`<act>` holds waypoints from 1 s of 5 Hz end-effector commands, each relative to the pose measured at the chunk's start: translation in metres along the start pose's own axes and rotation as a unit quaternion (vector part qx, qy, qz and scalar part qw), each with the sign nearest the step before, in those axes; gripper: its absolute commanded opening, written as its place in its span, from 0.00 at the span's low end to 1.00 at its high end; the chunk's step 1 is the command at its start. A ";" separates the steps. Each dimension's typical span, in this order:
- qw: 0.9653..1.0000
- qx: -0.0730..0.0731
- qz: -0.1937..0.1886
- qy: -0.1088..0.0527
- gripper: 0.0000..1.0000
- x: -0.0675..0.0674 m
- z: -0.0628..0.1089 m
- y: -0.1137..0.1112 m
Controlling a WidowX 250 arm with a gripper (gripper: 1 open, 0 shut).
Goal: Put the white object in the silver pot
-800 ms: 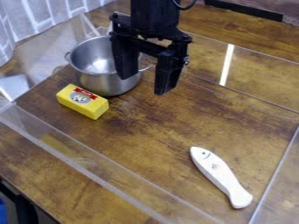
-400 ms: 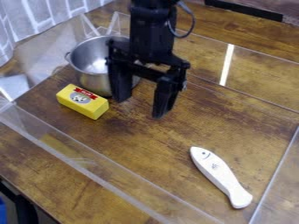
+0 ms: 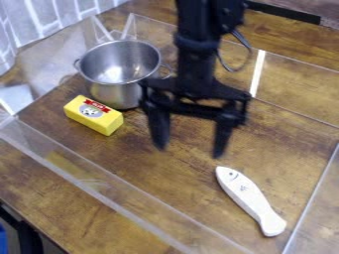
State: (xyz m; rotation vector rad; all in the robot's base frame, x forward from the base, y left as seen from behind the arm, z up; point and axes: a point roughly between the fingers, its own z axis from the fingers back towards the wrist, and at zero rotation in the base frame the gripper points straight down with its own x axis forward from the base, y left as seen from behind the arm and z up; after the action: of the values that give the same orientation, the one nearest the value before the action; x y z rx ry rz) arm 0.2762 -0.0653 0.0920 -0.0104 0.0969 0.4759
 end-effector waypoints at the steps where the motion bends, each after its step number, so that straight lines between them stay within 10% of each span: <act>1: 0.993 -0.034 0.109 -0.031 1.00 -0.007 0.004 -0.021; 4: 0.955 -0.055 0.289 -0.036 1.00 -0.008 -0.045 -0.054; 5: 0.950 -0.051 0.305 -0.037 1.00 -0.001 -0.056 -0.056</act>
State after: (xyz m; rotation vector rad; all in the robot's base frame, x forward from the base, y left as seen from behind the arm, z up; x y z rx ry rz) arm 0.2881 -0.1132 0.0223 -0.0272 0.0312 1.1071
